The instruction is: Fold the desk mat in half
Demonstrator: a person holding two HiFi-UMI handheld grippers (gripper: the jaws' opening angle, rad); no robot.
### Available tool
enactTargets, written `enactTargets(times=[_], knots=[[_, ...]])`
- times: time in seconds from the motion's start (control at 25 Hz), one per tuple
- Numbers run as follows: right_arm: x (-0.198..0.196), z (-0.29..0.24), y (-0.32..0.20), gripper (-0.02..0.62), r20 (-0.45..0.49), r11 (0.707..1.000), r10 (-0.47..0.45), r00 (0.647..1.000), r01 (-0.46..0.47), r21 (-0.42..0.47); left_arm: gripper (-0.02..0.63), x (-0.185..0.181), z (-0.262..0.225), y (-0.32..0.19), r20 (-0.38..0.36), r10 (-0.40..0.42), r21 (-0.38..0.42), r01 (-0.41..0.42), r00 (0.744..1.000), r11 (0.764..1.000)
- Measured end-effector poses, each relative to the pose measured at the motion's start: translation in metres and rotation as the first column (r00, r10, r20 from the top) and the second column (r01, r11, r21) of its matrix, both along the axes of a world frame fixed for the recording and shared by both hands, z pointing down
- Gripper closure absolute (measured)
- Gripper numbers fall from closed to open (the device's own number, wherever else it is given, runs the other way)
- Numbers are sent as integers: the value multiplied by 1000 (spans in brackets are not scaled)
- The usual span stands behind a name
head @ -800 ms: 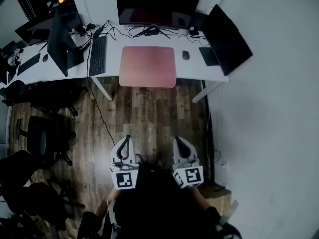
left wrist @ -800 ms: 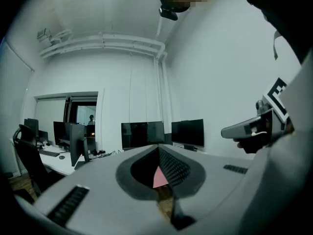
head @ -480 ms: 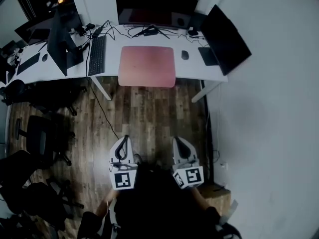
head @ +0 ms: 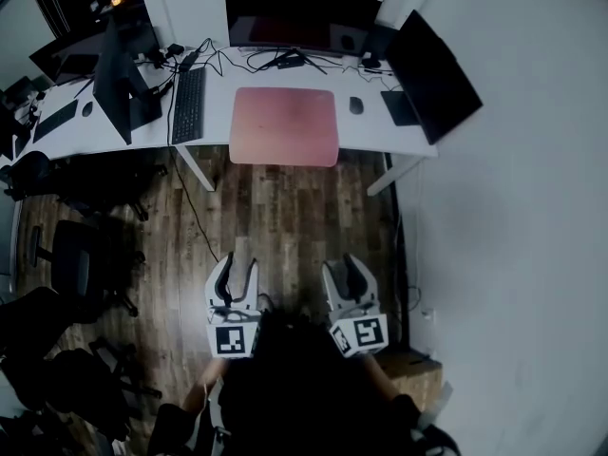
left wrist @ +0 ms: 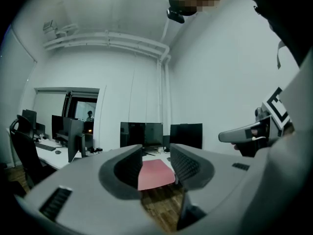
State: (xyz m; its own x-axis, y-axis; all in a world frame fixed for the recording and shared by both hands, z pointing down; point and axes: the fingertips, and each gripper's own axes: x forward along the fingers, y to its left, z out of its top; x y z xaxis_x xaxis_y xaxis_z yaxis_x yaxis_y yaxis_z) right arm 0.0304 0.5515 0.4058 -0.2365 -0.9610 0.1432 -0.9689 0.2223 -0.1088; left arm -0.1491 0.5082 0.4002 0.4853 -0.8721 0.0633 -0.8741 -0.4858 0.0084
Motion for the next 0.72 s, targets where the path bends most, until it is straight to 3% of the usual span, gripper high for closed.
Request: enactTargets(times=[0.52, 0.72], knots=[[-27, 17, -26, 430, -21, 998, 55, 998, -56, -31, 442, -34, 27, -27, 38, 80, -47, -79, 996, 996], [-24, 30, -44, 430, -33, 996, 66, 997, -68, -62, 442, -35, 34, -46, 10, 86, -68, -85, 996, 994]])
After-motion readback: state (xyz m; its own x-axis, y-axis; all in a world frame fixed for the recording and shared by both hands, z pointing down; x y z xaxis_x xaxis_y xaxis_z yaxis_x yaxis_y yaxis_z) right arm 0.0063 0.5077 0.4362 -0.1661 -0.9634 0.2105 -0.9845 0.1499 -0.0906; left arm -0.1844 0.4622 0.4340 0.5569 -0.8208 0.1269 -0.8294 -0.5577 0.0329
